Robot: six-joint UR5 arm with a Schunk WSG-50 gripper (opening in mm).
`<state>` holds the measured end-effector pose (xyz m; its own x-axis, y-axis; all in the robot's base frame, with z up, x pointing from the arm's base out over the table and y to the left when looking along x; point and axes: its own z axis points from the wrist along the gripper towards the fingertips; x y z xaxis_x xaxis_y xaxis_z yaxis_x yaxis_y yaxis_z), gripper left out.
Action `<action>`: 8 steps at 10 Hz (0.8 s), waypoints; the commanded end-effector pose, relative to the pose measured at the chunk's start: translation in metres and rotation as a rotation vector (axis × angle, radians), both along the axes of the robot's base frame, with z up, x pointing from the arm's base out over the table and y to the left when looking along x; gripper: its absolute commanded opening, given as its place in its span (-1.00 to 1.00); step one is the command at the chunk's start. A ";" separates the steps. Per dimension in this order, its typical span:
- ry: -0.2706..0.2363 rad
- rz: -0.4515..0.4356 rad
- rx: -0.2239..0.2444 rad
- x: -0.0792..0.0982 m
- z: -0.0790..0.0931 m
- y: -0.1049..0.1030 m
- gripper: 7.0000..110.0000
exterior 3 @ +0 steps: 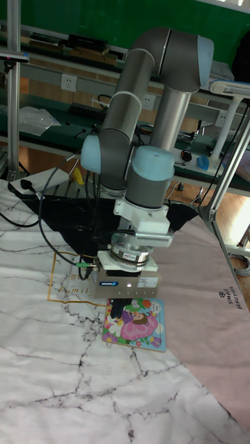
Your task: Assemble one piece of a puzzle
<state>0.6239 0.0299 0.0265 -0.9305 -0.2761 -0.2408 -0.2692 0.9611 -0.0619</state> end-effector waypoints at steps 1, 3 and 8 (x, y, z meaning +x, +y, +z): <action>-0.013 -0.026 0.132 0.002 0.001 0.017 -1.00; -0.052 -0.169 0.152 0.013 0.004 0.012 -1.00; 0.082 -0.084 0.049 -0.021 -0.006 -0.008 -1.00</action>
<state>0.6127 0.0272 0.0215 -0.9636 -0.1602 -0.2140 -0.1654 0.9862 0.0067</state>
